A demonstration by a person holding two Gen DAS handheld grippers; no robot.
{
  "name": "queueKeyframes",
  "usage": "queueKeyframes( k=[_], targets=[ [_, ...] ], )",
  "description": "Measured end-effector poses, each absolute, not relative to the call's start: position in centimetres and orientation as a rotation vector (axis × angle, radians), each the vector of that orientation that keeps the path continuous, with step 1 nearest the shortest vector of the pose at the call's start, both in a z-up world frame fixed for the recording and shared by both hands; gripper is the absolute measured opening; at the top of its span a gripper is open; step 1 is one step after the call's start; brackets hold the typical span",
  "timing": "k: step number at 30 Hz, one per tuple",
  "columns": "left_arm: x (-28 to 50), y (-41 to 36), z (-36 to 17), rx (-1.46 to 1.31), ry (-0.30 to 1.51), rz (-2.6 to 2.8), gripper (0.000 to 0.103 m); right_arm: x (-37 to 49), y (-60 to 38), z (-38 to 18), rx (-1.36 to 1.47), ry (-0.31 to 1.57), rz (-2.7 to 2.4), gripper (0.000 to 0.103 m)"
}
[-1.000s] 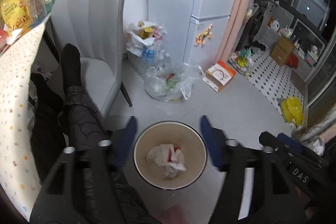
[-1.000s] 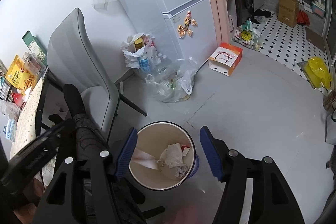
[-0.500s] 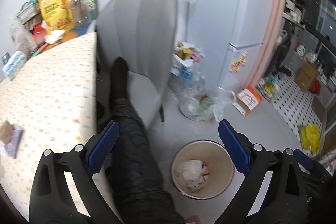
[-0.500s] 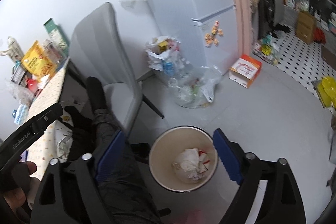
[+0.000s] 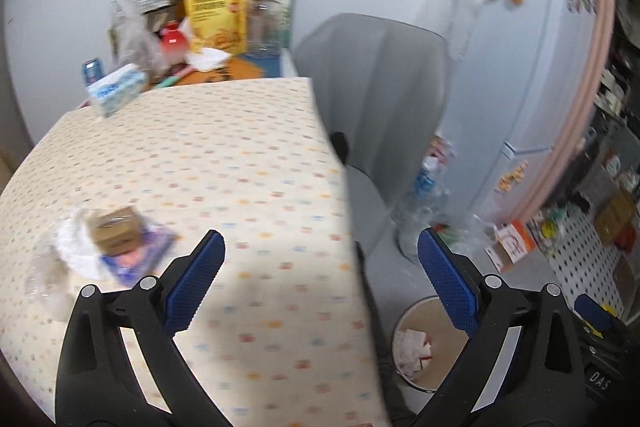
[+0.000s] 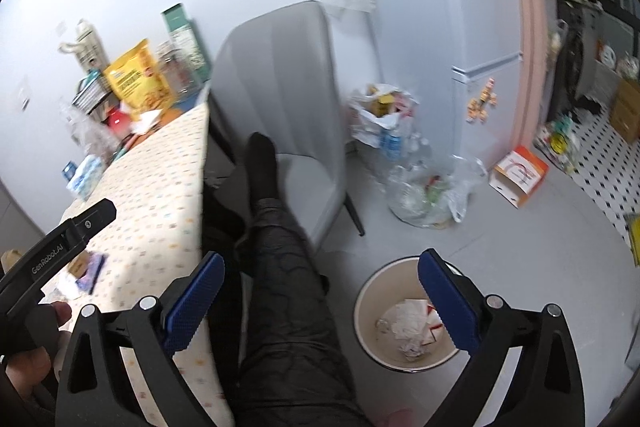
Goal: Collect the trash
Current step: 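Swing both open tools back over the table trash, then close the left tool on the crushed clear plastic bottle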
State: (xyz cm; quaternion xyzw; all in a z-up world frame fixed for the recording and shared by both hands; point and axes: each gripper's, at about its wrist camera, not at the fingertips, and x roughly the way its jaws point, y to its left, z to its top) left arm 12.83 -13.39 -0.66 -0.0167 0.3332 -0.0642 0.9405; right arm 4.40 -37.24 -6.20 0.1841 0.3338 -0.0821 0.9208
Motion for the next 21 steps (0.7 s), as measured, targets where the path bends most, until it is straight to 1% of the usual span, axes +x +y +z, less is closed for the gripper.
queueKeyframes(
  k=[8, 13, 15, 21],
  targets=[
    [11.5, -4.7, 0.3, -0.097, 0.647, -0.004, 0.096, 5.5, -30.7, -4.9, 0.326, 0.684, -0.071, 0.095],
    [10.7, 1.0, -0.2, -0.153, 0.650, 0.093, 0.097, 6.6, -26.4, -4.7, 0.290, 0.696, -0.014, 0.095],
    [10.3, 2.8, -0.3, -0.173, 0.650, 0.120, 0.097, 6.9, -25.0, -4.5, 0.279, 0.700, 0.006, 0.093],
    [9.2, 6.8, -0.7, -0.211, 0.643, 0.174, 0.097, 7.3, -21.0, -4.0, 0.229, 0.700, 0.054, 0.093]
  ],
)
